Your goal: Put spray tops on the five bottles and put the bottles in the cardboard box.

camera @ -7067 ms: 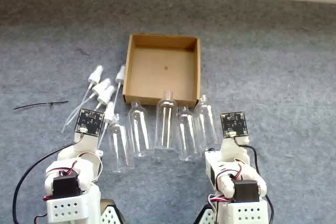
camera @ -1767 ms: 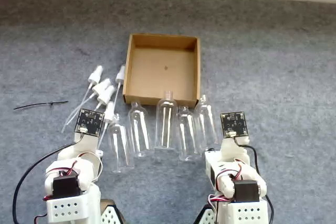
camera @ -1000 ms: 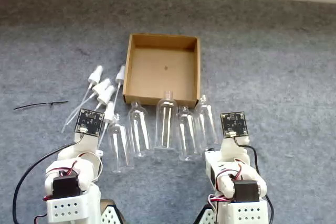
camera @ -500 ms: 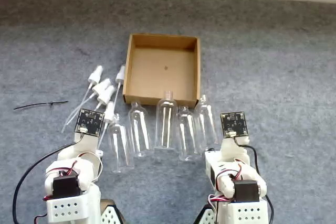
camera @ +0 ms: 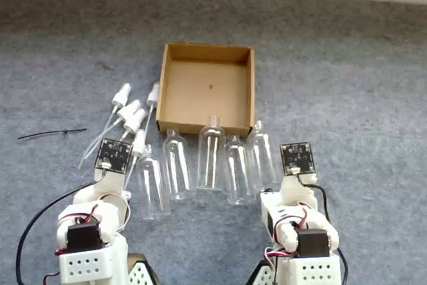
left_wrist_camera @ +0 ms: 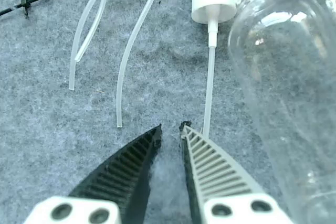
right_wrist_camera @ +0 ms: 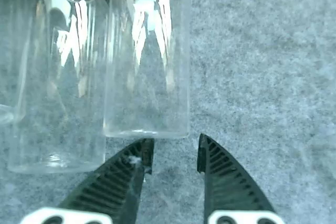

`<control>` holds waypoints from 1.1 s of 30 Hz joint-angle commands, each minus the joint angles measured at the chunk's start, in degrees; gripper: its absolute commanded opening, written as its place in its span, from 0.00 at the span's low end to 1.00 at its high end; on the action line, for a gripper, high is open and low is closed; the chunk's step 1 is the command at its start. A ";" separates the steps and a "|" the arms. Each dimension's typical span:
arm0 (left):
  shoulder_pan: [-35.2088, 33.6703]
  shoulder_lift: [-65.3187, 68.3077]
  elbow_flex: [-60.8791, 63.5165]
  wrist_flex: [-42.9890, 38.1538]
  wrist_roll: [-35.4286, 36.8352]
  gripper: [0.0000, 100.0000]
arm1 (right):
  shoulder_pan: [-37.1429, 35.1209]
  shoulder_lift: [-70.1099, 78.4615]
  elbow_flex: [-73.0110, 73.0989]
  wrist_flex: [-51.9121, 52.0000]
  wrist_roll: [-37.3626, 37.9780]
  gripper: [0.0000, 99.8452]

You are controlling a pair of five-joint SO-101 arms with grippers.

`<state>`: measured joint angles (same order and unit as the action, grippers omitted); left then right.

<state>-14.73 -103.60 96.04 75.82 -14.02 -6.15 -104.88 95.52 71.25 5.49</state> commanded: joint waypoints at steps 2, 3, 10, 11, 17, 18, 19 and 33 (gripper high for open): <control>-0.57 -0.57 1.10 0.26 0.18 0.07 | 0.40 -0.40 8.57 0.31 0.53 0.12; -0.57 -0.57 1.10 0.26 0.18 0.07 | 0.40 -0.40 8.57 0.31 0.53 0.12; -0.22 -0.57 1.10 0.26 0.44 0.07 | 0.40 -0.40 8.48 0.22 0.53 0.12; -0.13 -0.57 1.10 0.26 0.44 0.07 | 0.75 -0.40 8.48 0.22 0.53 0.12; -0.31 -0.57 1.10 0.26 0.44 0.07 | 3.56 -0.40 8.40 -5.05 0.53 0.12; -0.31 -0.57 1.10 0.26 0.44 0.07 | 4.26 -0.40 8.40 -6.29 0.53 0.12; -0.31 -0.57 1.10 0.26 0.44 0.07 | 4.70 -0.40 8.40 -7.69 0.53 0.12; -0.57 -0.57 1.10 -0.18 0.18 0.07 | 9.45 0.04 -9.71 -0.22 16.09 0.12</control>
<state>-14.73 -103.60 96.04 75.82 -14.02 2.46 -105.05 92.26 69.76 19.91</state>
